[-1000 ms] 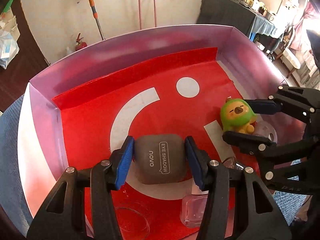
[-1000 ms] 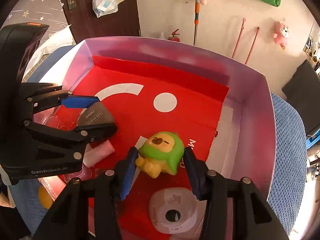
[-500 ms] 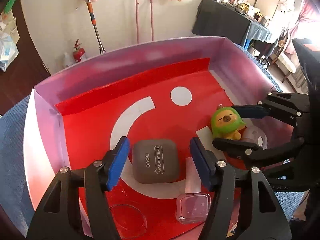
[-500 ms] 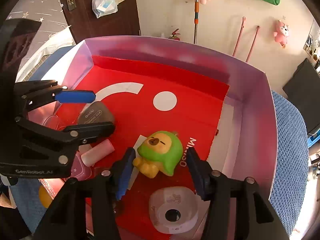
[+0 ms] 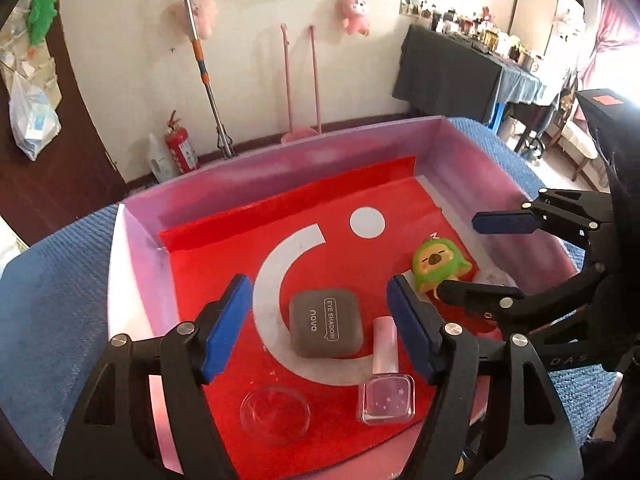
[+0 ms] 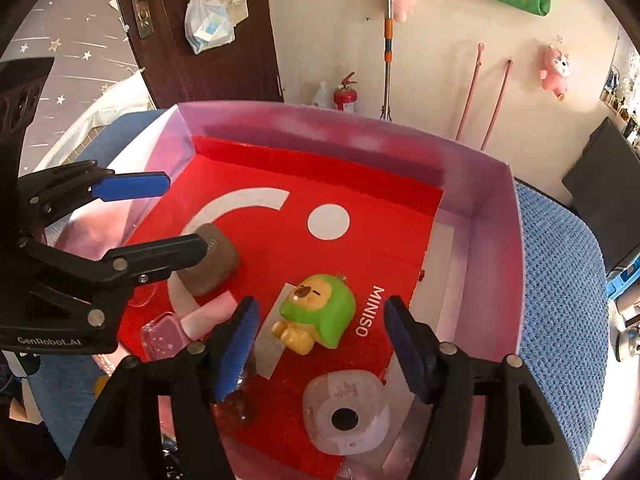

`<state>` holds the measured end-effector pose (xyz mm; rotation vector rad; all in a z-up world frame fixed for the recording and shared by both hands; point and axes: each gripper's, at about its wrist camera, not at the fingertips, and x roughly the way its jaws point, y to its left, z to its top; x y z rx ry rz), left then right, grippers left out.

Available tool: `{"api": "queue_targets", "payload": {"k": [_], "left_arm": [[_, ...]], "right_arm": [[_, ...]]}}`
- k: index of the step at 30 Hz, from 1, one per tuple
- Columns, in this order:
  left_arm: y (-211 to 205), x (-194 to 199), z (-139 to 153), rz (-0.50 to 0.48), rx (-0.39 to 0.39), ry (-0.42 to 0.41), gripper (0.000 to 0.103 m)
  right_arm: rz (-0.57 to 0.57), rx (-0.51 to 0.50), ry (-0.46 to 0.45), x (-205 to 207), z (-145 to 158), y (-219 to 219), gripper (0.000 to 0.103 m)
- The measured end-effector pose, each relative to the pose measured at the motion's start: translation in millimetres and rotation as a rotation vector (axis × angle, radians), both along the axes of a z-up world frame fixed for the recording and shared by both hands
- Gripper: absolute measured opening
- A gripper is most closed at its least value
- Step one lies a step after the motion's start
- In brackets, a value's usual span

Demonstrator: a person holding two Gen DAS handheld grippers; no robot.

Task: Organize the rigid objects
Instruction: 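Open the left tool to release the compact while the right tool releases the toy, then lift both open tools out of the box toward the remaining objects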

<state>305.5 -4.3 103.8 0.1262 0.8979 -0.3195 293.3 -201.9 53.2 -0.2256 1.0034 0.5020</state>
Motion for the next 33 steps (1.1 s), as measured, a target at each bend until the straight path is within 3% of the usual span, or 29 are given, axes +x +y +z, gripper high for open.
{"api": "queue_targets", "payload": {"k": [7, 16, 19, 26, 33], "left_arm": [[4, -32, 30, 0.037, -0.028, -0.113, 0.079], [14, -92, 65, 0.071, -0.134, -0.241, 0.092], [15, -110, 71, 0.077, -0.149, -0.277, 0.094], [16, -155, 70, 0.108, -0.159, -0.337, 0.098], [15, -197, 52, 0.146, -0.145, -0.377, 0.098]], "right_arm": [[-0.018, 0.061, -0.087, -27, 35, -11, 0.083], [-0.047, 0.147, -0.283, -94, 97, -33, 0.103], [-0.056, 0.166, -0.329, -118, 111, -39, 0.103], [-0.086, 0.183, -0.406, -171, 116, -46, 0.103], [-0.119, 0.211, -0.438, -219, 99, -51, 0.103]]}}
